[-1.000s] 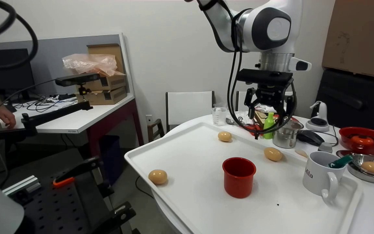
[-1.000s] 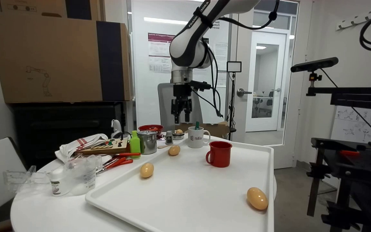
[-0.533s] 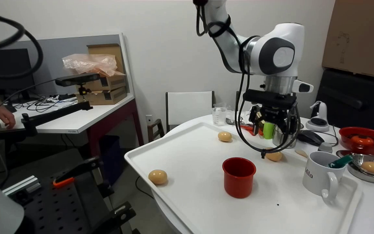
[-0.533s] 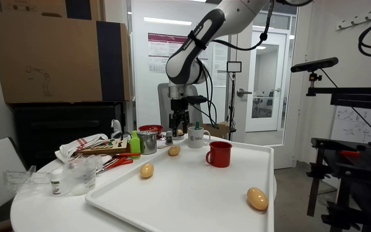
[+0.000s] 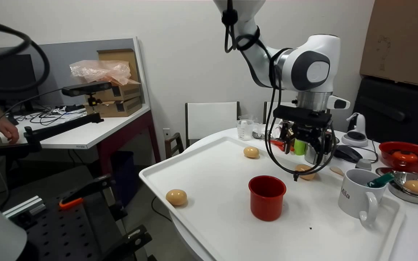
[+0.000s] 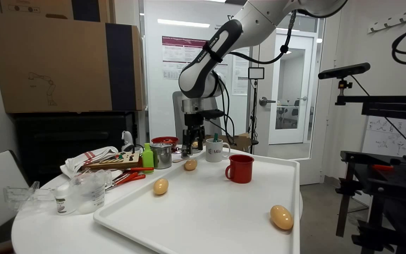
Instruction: Put the right egg in the red cup
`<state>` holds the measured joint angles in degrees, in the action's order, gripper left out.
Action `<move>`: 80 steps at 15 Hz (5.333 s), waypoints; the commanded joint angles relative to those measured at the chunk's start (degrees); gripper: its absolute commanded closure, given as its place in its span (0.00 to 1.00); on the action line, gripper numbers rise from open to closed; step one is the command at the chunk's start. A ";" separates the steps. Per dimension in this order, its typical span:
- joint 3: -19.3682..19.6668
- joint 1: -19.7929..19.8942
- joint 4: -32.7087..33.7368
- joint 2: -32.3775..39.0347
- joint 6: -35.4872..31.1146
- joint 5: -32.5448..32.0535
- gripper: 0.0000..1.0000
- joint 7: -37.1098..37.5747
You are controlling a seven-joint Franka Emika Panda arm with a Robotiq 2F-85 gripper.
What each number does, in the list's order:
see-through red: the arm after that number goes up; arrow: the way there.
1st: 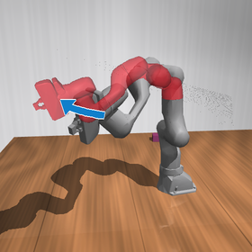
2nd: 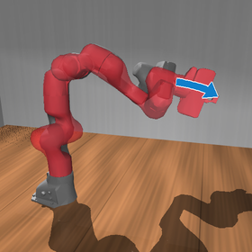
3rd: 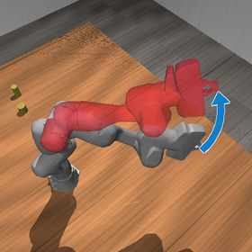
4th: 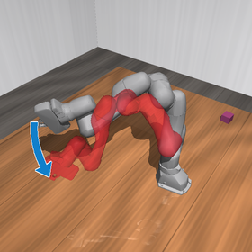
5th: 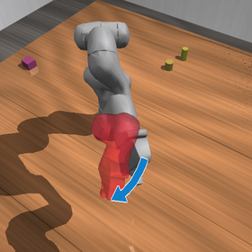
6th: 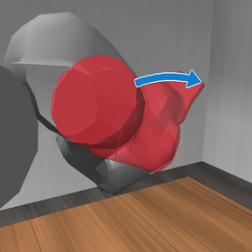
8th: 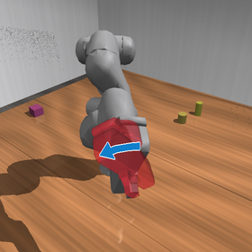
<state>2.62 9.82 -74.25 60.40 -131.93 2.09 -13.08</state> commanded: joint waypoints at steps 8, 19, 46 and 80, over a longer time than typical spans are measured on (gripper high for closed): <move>0.66 -0.44 6.63 6.81 -4.09 -1.62 0.00 3.55; 0.76 -0.63 13.75 12.29 -4.49 -1.46 0.00 5.61; 0.79 -0.26 16.45 14.72 -1.39 -0.31 0.49 12.05; 4.55 -4.00 -12.77 -6.87 -10.57 -0.55 0.30 20.53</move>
<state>7.28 5.66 -87.39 53.31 -142.66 1.64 7.47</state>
